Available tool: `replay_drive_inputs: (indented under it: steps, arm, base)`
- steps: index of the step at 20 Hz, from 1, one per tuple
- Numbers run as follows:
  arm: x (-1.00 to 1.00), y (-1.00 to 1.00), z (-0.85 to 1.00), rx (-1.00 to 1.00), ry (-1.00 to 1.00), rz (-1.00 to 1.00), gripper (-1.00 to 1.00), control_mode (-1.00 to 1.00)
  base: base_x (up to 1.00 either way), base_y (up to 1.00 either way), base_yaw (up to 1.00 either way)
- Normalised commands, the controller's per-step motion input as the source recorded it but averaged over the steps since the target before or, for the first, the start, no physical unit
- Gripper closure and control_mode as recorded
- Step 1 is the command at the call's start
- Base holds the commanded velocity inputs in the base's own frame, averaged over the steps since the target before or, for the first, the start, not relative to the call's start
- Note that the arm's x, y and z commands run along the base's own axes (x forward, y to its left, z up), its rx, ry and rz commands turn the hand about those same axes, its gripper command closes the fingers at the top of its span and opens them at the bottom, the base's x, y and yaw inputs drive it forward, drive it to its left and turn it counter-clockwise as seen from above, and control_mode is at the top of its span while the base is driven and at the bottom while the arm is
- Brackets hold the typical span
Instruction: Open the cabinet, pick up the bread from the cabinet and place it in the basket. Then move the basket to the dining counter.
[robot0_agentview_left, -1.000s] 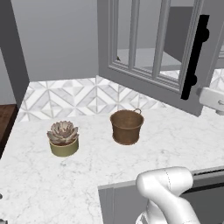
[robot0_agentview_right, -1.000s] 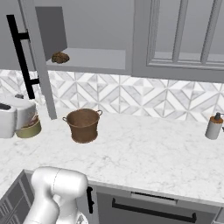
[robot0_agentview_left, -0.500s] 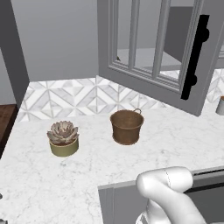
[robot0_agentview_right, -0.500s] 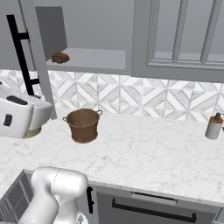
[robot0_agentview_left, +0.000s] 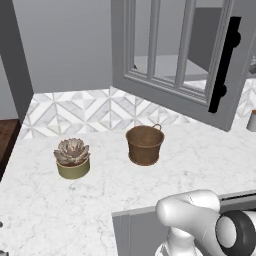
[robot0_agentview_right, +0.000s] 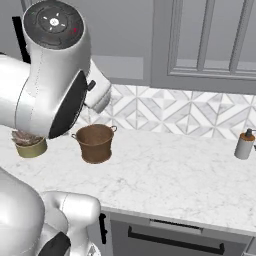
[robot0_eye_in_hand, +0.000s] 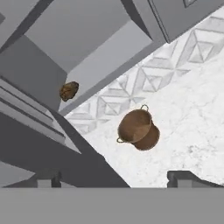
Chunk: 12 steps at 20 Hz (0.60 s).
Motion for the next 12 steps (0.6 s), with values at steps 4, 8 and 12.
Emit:
replay_drive_inputs:
  steps: [4, 8, 12]
  arm:
    - [0.86, -0.05, -0.76, 0.48, 0.00, 0.06, -1.00, -1.00]
    - [0.33, -0.04, -0.58, 0.52, 0.00, 0.07, -1.00, -1.00]
    - [-0.31, 0.00, -0.08, 0.43, -0.04, 0.03, -1.00, -1.00]
  base:
    - [0.00, 0.00, 0.00]
    - [0.00, 0.00, 0.00]
    - [0.00, 0.00, 0.00]
